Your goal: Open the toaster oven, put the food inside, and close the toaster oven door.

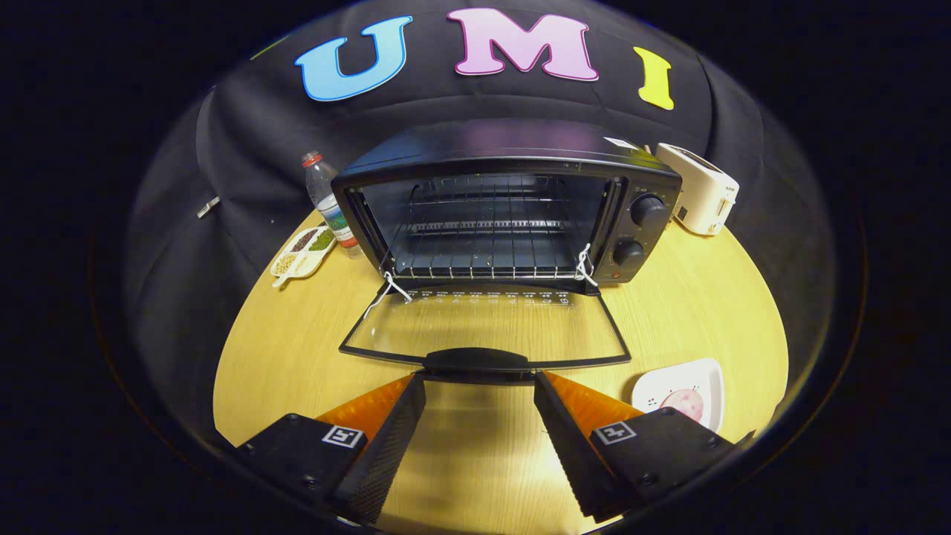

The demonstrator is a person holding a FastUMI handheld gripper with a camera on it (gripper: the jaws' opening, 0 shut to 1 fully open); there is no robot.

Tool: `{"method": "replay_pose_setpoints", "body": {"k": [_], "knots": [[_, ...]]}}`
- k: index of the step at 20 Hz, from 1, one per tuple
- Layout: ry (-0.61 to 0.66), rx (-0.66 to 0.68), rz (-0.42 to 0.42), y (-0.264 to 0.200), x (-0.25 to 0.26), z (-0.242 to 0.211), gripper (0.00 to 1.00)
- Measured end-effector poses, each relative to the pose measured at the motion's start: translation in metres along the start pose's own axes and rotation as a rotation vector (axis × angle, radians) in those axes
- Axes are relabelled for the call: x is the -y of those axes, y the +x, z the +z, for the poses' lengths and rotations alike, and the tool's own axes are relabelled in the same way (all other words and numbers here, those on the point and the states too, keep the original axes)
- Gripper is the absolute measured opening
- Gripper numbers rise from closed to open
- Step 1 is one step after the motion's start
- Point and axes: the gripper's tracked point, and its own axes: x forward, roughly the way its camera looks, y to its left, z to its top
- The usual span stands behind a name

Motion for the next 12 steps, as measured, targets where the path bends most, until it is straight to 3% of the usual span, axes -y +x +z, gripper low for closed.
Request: {"method": "replay_pose_setpoints", "body": {"k": [7, 10, 12], "knots": [[0.039, -0.001, 0.057, -0.024, 0.022, 0.006, 0.96], [0.051, 0.030, 0.090, -0.047, 0.068, 0.020, 0.96], [0.074, 0.027, 0.043, -0.058, 0.121, 0.022, 0.96]]}}
